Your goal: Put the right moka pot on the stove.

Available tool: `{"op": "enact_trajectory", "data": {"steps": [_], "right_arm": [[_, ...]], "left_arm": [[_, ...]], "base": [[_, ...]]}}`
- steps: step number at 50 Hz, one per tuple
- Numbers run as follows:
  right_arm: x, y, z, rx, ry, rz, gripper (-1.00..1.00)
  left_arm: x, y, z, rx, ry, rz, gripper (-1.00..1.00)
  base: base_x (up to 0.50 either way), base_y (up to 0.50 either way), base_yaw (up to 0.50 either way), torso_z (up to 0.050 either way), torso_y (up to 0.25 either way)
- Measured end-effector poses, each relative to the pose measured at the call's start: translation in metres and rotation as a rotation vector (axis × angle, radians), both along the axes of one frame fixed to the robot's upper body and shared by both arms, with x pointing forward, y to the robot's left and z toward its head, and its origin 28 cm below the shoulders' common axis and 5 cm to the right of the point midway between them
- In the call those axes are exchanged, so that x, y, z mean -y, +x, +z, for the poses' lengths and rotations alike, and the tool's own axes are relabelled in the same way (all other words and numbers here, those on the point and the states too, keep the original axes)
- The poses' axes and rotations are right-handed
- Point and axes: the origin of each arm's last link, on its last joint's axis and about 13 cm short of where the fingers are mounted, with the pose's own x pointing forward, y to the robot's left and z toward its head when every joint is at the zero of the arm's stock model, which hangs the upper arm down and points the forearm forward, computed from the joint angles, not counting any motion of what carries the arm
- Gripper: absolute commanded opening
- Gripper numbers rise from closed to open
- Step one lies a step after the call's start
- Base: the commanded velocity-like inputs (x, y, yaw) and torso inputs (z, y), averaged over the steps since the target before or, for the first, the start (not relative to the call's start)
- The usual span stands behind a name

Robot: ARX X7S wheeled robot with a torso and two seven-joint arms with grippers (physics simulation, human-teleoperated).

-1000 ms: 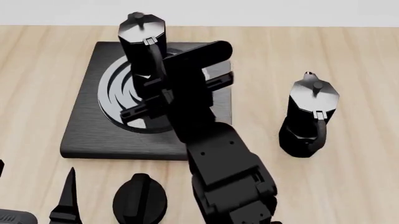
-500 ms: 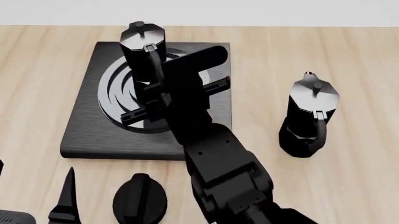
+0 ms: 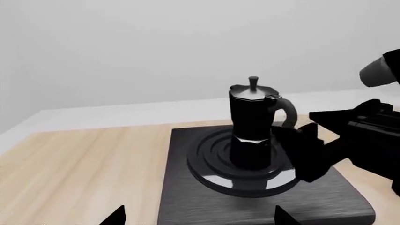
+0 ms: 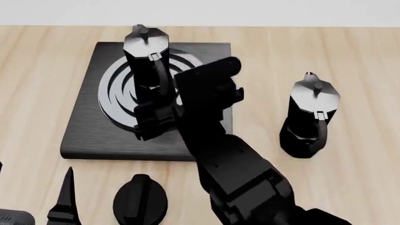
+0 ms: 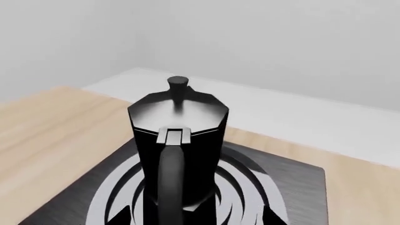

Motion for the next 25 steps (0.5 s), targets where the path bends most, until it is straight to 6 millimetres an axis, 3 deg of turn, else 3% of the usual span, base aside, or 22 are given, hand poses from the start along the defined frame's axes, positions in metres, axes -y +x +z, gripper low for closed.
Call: {"op": "enact_trajectory", "data": {"steps": [9, 25], "right_arm": [[0.016, -0.026, 0.01, 0.038, 0.011, -0.011, 1.0], [0.048, -0.092, 0.02, 0.119, 0.047, -0.022, 1.0]], "left_arm": [[0.0, 0.001, 0.0, -0.005, 0.001, 0.004, 1.0], [0.0, 0.002, -0.001, -0.017, 0.003, 0.006, 1.0]], "base": [[0.0, 0.0, 0.0, 0.0, 0.0], [0.0, 0.0, 0.0, 0.0, 0.0]]}}
